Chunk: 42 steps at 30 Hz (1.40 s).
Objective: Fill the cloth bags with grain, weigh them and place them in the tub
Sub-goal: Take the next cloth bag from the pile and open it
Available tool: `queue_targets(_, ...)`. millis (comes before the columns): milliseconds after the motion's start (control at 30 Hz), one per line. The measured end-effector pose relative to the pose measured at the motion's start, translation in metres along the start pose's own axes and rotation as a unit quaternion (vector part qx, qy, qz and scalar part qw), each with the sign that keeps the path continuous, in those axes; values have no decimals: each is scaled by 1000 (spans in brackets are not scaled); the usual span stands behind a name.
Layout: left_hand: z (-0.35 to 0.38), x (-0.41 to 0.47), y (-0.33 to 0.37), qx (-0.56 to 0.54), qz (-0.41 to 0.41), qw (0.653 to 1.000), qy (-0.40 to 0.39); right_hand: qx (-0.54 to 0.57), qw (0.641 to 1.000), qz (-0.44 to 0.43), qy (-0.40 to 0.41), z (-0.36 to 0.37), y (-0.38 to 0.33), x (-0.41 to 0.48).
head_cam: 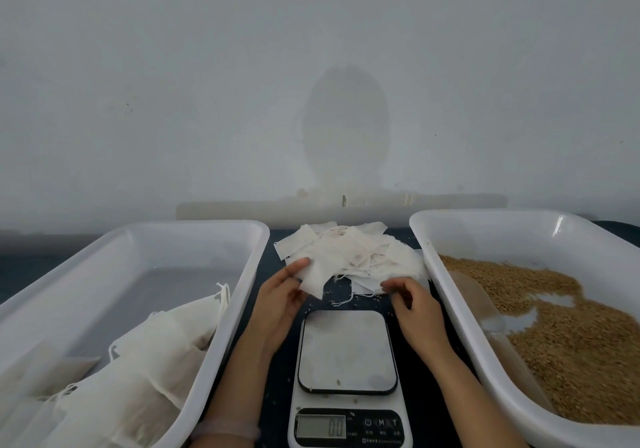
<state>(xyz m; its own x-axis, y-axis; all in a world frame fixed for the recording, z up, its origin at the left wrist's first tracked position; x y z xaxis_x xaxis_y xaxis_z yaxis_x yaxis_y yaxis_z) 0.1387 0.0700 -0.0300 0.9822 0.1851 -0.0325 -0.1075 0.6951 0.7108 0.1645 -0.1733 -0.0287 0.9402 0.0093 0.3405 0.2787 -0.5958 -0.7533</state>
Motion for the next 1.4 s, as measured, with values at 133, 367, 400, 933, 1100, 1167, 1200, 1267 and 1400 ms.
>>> queue_targets(133,25,-16,6,-87,-28,992,-91,81,995,-49,-7,-8,-28,-3)
queue_targets(367,51,-33,5,23,-56,984,-168,221,961,-77,-147,0,-84,-20)
queue_targets(400,51,-31,4,41,-41,983,-176,217,960,-74,-162,2,-86,-22)
queue_targets(933,45,-25,11,162,89,977,-105,228,965,-10,-129,2,-64,-15)
queue_targets(1100,48,-26,11,181,92,973,-113,227,966,0,-123,0,-64,-15)
queue_targets(1167,51,-28,11,199,100,967,-123,222,968,3,-121,0,-63,-15)
queue_targets(1200,52,-29,11,209,106,964,-125,224,967,4,-122,0,-63,-15)
queue_targets(1267,54,-31,11,227,106,959,-136,236,964,14,-120,1,-60,-15)
queue_targets(1400,69,-38,3,319,78,917,-227,271,958,32,-92,-2,-58,-13)
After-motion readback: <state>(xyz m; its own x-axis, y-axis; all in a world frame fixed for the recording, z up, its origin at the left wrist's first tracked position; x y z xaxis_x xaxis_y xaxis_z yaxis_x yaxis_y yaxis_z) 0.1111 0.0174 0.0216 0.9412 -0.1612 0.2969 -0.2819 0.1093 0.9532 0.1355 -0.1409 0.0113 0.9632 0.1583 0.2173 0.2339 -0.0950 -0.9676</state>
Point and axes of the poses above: each hand's wrist, its own x-axis towards the middle knuckle, its own z-axis out of the palm, y = z × x, the point moved 7 cm from there along x, towards the middle knuckle, and after that the axes turned 11 degrees about -x, right-handed, at the moved point
